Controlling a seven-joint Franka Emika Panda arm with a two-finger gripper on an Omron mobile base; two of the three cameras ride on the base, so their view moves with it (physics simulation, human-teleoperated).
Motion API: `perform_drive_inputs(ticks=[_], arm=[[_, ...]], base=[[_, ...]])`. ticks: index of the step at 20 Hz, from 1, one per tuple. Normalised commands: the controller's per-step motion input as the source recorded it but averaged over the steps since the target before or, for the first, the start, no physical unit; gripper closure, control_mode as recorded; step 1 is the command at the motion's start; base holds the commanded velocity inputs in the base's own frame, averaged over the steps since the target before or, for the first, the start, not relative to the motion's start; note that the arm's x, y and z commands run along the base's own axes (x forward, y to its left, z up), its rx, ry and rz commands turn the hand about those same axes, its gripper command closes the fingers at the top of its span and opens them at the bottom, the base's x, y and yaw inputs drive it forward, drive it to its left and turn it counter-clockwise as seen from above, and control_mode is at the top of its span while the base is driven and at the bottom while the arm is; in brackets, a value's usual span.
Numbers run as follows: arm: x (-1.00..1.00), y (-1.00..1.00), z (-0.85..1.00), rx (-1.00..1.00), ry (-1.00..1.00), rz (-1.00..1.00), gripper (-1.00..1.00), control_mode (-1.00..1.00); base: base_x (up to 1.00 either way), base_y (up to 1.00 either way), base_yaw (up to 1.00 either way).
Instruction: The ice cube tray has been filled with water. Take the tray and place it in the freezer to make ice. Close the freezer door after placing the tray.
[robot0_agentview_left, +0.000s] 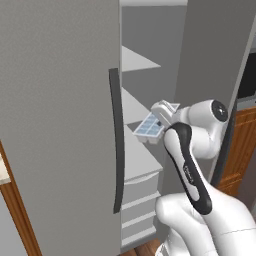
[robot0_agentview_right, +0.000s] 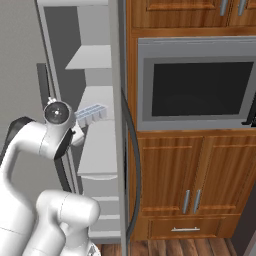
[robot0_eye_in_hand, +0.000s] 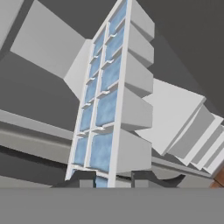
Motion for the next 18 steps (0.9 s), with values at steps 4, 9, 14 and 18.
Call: perform_drive_inputs(ticks=[4,9,14,18], arm=[[0.18,-0.01,0.00,0.00,0.00,0.00,1.00,-1.00],[0.10,-0.05,-0.01,0.00,0.00,0.00,1.00,-1.00],[0.04,-0.14,-0.06,0.00,0.00,0.00,1.00,-1.00],[0.08,-0.14,-0.09,0.00,0.00,0.01,1.00,-1.00]], base=[[0.00,0.00,0.00],[0.00,0.00,0.00],[0.00,0.00,0.00],[0.00,0.00,0.00]])
